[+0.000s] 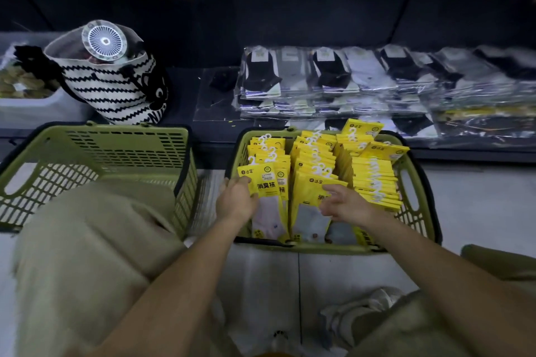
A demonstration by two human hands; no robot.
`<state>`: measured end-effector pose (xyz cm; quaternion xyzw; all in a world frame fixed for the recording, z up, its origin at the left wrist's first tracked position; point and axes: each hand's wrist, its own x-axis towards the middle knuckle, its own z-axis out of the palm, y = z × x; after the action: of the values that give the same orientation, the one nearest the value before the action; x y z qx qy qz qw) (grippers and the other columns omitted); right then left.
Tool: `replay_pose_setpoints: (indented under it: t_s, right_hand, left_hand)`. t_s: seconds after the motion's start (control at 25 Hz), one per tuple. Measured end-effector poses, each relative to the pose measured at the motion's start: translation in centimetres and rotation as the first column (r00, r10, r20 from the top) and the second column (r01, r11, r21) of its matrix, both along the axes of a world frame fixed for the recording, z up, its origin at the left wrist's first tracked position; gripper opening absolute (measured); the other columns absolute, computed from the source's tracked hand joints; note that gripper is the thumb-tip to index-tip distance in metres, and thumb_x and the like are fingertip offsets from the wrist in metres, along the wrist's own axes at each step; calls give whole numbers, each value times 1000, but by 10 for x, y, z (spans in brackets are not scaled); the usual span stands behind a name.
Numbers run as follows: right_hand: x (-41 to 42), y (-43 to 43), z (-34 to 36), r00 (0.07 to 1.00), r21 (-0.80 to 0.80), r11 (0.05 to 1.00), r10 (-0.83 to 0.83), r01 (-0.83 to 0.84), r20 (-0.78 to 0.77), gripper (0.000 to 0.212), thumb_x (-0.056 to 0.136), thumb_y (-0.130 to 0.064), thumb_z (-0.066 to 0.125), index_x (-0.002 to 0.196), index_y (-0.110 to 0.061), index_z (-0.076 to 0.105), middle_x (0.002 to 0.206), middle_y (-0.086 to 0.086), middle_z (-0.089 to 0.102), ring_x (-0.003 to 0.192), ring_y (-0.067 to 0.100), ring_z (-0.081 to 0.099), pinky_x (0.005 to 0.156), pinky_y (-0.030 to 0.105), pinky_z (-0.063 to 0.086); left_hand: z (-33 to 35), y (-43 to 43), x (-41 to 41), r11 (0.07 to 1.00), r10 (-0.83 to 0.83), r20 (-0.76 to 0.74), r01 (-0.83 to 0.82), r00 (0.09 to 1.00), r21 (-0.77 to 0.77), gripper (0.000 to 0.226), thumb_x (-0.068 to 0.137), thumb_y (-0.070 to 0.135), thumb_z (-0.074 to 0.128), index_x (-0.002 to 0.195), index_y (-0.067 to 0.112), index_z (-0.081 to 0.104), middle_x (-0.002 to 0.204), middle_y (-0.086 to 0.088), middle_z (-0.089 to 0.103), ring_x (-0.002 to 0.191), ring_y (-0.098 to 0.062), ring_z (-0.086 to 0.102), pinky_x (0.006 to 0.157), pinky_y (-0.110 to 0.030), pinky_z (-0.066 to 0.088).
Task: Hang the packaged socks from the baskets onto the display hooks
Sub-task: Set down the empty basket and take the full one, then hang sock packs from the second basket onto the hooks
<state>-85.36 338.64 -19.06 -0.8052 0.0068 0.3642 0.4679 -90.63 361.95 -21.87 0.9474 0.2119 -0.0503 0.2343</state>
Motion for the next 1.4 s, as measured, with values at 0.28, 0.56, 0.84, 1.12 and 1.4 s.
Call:
replay_pose_setpoints:
  t_s: [0.28, 0.56, 0.84, 1.12, 1.4]
  right_hand:
    - [1, 36, -17, 985, -52, 988, 148, -144, 88, 57, 87, -16, 66, 138, -12, 42, 138, 11, 49, 123, 23, 50, 88, 29, 44]
    - [45, 104, -33, 977, -104, 981, 174, -162, 127, 74, 81, -22, 72, 141, -12, 31, 140, 7, 46, 129, 28, 43, 106, 39, 38]
    - [41, 140, -81, 985, 10, 989, -150, 150, 86, 102, 70, -16, 81, 147, -15, 13, 139, 4, 47, 125, 23, 48, 102, 34, 39]
    - [36, 139, -95, 993, -49, 997, -52, 58, 110, 78, 67, -31, 82, 132, -17, 41, 123, 1, 60, 111, 21, 58, 88, 29, 46]
    - [40, 139, -74, 999, -21, 1000, -19, 20, 40, 78, 68, -26, 83, 135, -16, 45, 121, 2, 63, 114, 20, 57, 96, 30, 45]
  left_hand:
    - [-13, -5, -14, 912, -103, -247, 191, 963, 364, 50, 94, 13, 41, 143, 12, 30, 157, -3, 8, 146, -25, 0, 110, -42, 26]
    - [-8, 16, -9, 830, -121, -230, 226, 966, 510, 39, 91, 11, 43, 130, 9, 47, 142, -6, 40, 135, -26, 29, 103, -42, 32]
    - [-15, 29, 18, 995, 24, 198, -43, 980, 93, 45, 85, 17, 54, 129, 14, 46, 128, -7, 53, 122, -24, 42, 101, -39, 35]
    - [-23, 17, 54, 990, 123, 271, -97, 955, -107, 51, 86, 7, 50, 136, 17, 41, 108, -5, 66, 102, -25, 60, 95, -38, 43]
    - [-2, 39, 95, 402, 755, 80, -363, 651, -840, 18, 94, 2, 40, 106, 6, 53, 91, -8, 60, 80, -19, 59, 82, -35, 49]
